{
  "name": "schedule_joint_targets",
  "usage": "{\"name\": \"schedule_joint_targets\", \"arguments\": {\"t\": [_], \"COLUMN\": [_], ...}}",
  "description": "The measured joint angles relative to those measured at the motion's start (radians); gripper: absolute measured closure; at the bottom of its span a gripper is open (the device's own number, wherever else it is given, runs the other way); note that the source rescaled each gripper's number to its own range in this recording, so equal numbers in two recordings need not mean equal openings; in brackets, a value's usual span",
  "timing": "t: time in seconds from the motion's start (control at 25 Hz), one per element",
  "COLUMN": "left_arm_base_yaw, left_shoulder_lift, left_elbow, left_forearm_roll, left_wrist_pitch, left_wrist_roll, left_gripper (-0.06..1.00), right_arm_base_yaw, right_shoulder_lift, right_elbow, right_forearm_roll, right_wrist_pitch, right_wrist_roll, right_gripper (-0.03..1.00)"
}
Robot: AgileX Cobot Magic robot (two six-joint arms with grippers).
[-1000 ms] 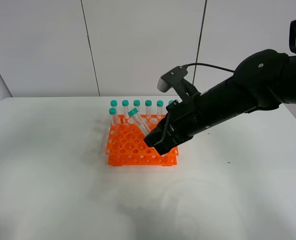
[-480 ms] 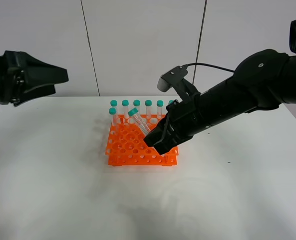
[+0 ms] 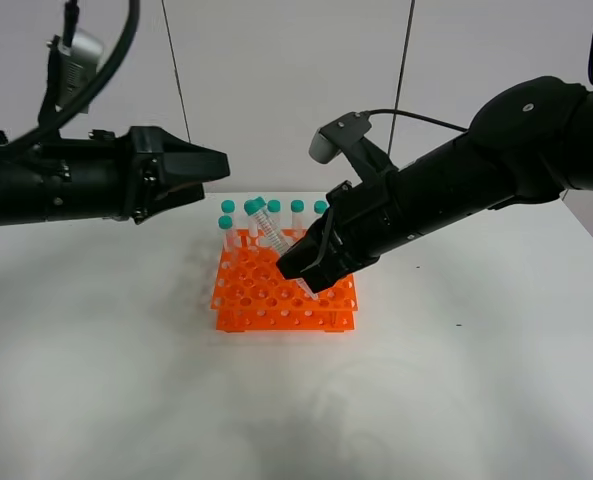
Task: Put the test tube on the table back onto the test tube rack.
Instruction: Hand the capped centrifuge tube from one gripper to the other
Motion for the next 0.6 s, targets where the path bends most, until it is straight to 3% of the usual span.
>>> {"name": "schedule_joint_targets", "arguments": {"t": [0.28,0.6], "left_arm_base_yaw": [-0.131,-0.153], "left_shoulder_lift": [0.08,0.099], "left_elbow": [0.0,-0.013], "left_forearm_roll": [-0.033,-0.034], "left_wrist_pitch": [-0.02,-0.031], "left_wrist_roll": [0.057,0.058], "left_gripper": [-0.02,-0.02], "right_arm_base_yaw": [0.0,0.0], "right_shoulder_lift": [0.0,0.0], "right_elbow": [0.0,0.0], "right_forearm_roll": [0.0,0.0], "right_wrist_pitch": [0.01,0.052], "right_wrist_roll": [0.0,0.0], "right_gripper": [0.95,0.95]}}
